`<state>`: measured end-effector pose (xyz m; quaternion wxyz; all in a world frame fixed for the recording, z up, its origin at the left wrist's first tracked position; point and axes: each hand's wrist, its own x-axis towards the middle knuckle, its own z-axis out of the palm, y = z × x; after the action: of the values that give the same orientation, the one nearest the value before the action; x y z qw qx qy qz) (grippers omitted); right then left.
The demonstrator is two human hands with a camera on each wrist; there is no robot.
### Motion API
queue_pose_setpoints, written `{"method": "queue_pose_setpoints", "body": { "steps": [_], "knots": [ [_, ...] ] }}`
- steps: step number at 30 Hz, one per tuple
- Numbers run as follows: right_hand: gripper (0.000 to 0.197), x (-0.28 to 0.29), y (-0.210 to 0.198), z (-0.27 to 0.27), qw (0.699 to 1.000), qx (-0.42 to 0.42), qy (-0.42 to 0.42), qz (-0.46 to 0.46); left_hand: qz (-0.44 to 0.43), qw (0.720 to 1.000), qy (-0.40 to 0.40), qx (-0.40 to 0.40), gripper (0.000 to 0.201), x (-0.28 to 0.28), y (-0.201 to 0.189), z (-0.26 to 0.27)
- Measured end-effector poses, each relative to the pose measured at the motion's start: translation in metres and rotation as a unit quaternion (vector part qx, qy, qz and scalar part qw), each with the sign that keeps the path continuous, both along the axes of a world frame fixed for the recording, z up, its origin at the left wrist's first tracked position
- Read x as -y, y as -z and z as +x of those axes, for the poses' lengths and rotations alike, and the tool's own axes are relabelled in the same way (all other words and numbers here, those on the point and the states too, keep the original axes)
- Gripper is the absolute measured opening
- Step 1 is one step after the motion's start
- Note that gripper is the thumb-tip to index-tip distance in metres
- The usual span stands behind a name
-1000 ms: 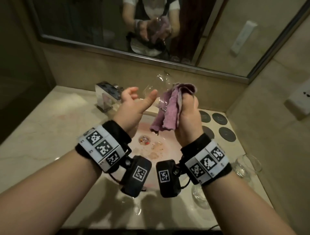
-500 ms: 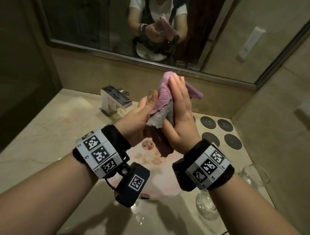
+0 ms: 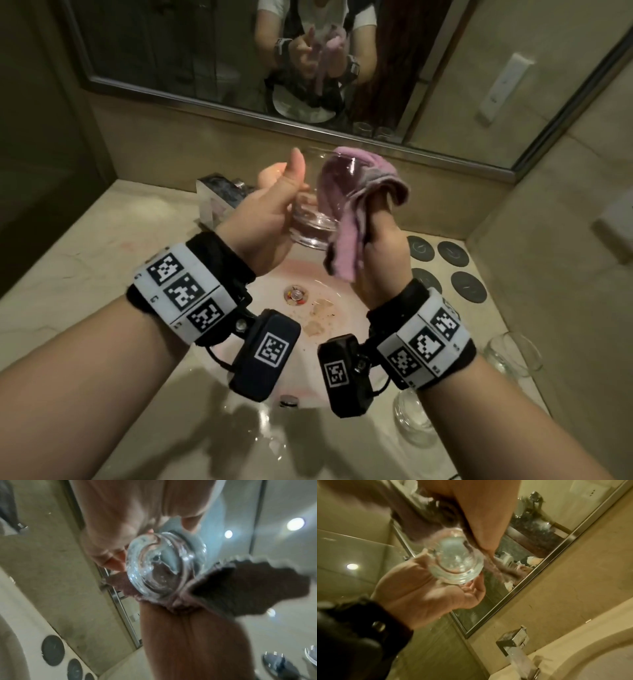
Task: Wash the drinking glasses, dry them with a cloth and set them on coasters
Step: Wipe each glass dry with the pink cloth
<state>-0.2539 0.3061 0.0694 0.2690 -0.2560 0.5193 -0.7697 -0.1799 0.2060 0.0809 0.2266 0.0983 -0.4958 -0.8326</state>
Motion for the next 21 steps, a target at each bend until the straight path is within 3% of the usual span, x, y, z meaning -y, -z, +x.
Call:
{"method": "queue_pose_setpoints", "body": {
  "steps": [2,3,5,7,9,11,12,13,14,15,16,17,18,19,21],
  "knots": [
    [0.064,0.001,0.002,0.008,0.99,-0.133,0.033,-0.037,-0.058,0.995,-0.083,0.023,0.021,0.0,-0.001,-0.002],
    [0.081,0.003,0.005,0.01,0.976,-0.207,0.041,-0.051,-0.086,0.99,-0.108,0.027,0.022,0.0,0.001,-0.002],
    [0.095,0.008,0.016,0.009,0.959,-0.276,0.036,-0.054,-0.096,0.991,-0.091,0.013,0.034,-0.001,0.004,0.0],
    [0.103,0.009,0.022,0.009,0.962,-0.262,0.057,-0.045,-0.125,0.991,-0.049,-0.002,0.074,0.0,0.005,0.002],
    [0.116,0.006,0.021,0.007,0.99,-0.13,0.043,-0.033,-0.164,0.986,0.004,-0.021,0.092,0.001,0.004,0.003],
    [0.097,0.005,0.019,-0.003,0.998,0.035,0.015,-0.057,-0.181,0.982,0.052,-0.025,0.087,0.004,0.006,0.002],
    [0.082,0.004,0.015,-0.01,0.996,0.063,-0.016,-0.067,-0.174,0.982,0.074,-0.023,0.081,0.005,0.005,0.003],
    [0.068,0.002,0.007,-0.011,0.997,0.016,-0.03,-0.063,-0.16,0.982,0.094,-0.022,0.074,0.005,0.003,0.005],
    [0.06,-0.005,-0.004,-0.012,0.996,-0.024,0.023,-0.085,-0.14,0.984,0.109,-0.022,0.067,0.006,0.002,0.005],
    [0.061,-0.012,-0.005,-0.007,0.993,-0.006,0.054,-0.108,-0.118,0.985,0.121,-0.023,0.063,0.007,0.001,0.005],
    [0.068,-0.012,0.0,0.002,0.994,-0.004,0.069,-0.08,-0.096,0.986,0.129,-0.03,0.065,0.008,0.0,0.005],
    [0.065,-0.004,-0.002,-0.003,0.999,-0.007,0.03,-0.019,-0.085,0.988,0.125,-0.036,0.076,0.009,-0.001,0.006],
    [0.042,-0.008,0.001,-0.007,0.995,0.091,0.033,-0.014,-0.088,0.99,0.105,-0.034,0.088,0.009,-0.003,0.006],
    [0.02,-0.011,-0.001,-0.004,0.994,0.092,0.058,-0.031,-0.111,0.991,0.073,-0.021,0.093,0.008,-0.005,0.007],
    [0.023,-0.014,-0.003,0.0,0.997,0.007,0.081,0.01,-0.201,0.98,0.004,0.008,0.073,0.006,-0.008,0.01]
  ]
}}
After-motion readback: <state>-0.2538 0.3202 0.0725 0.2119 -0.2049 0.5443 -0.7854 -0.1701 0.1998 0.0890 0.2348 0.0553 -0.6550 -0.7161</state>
